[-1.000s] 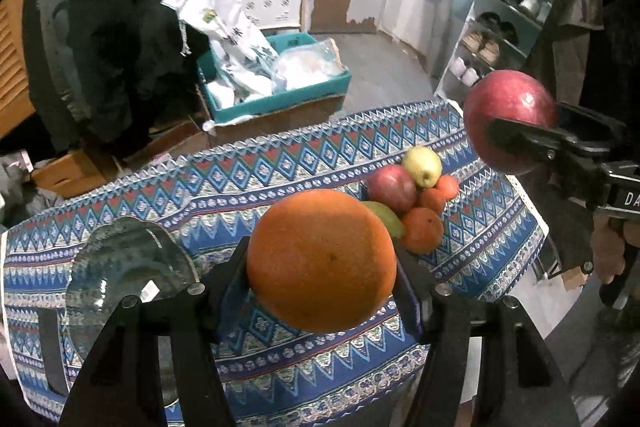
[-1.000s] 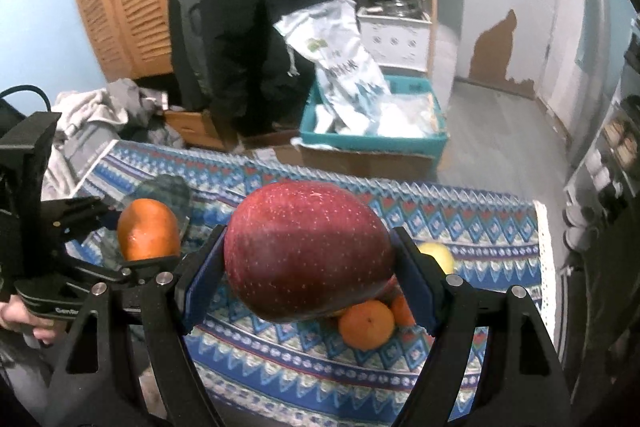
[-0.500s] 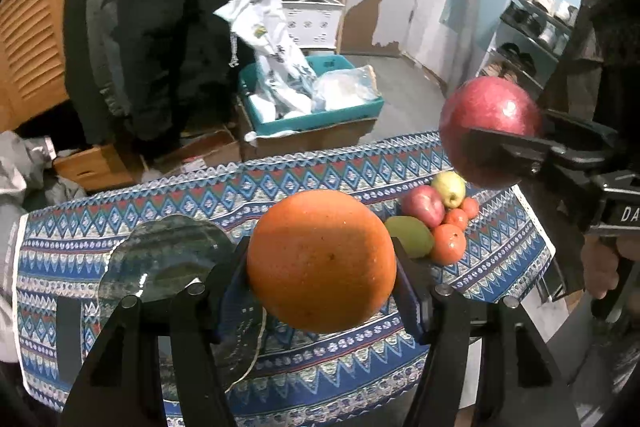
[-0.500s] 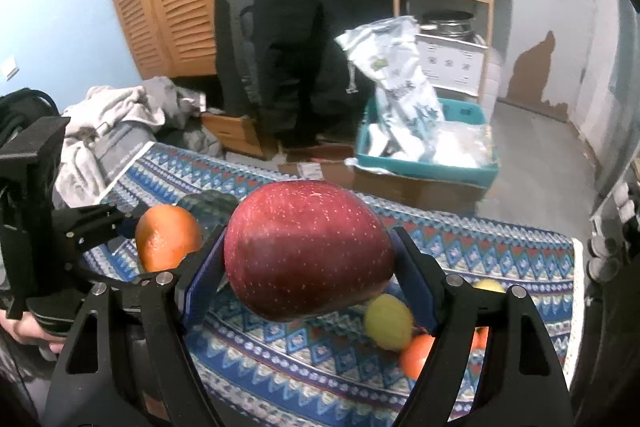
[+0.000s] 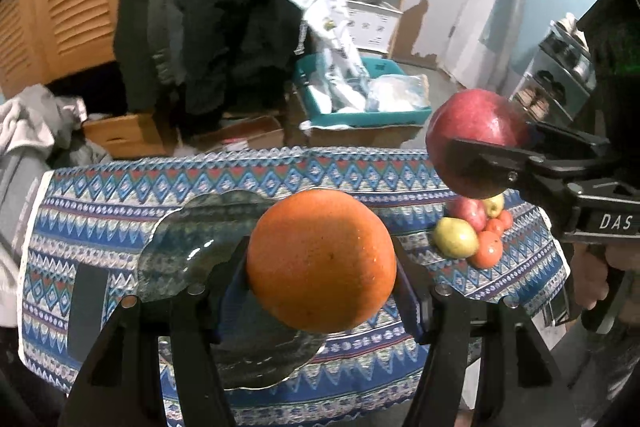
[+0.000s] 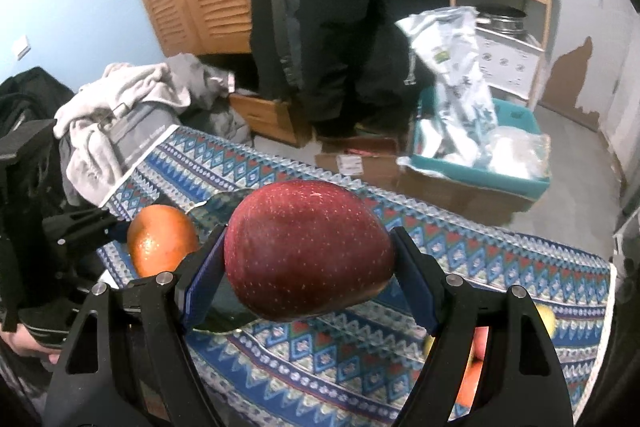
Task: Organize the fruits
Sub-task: 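Carry the mango and the orange in both tools over the glass bowl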
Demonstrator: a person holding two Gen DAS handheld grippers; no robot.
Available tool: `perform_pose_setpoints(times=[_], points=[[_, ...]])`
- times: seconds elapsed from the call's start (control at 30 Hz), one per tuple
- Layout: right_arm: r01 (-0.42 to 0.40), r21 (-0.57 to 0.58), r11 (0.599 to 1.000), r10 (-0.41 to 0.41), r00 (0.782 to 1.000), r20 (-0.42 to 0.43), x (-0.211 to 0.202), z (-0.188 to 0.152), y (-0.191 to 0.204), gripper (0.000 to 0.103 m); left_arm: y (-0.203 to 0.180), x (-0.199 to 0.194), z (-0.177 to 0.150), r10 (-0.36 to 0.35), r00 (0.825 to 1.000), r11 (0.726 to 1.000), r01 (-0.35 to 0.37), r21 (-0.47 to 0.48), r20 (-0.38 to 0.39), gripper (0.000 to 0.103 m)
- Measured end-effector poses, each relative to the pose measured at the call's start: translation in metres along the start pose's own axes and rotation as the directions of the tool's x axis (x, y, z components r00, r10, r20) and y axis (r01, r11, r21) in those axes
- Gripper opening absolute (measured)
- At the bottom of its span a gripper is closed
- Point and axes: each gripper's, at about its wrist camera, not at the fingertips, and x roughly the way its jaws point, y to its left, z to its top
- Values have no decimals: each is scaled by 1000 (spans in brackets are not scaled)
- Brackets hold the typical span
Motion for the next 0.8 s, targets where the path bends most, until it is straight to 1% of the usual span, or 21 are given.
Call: perform_pose_setpoints(times=[0.23,0.33,0.57,0.7,0.8], points=[[-37,-22,999,36,999,-36,33,10,25,79,32,1,-7,38,999,998,-39,-48,-7,65],[-47,-26,999,46,997,-56,47,13,34,79,46,7,-12,57,998,996,-59,-67,-22,65],[-71,-33,997,66,989,-132,86,8,49,79,80,34,-31,64,991,987,-80,-137,-116,65],[-86,-26,996,80,979,-186,108,-1,53,79,92,51,-42,108,981,981,-132,-142,-164,65],[-84,-29,996,76,970,-230,124,-10,54,79,100,61,-48,101,974,977,-135,-164,-201,65]])
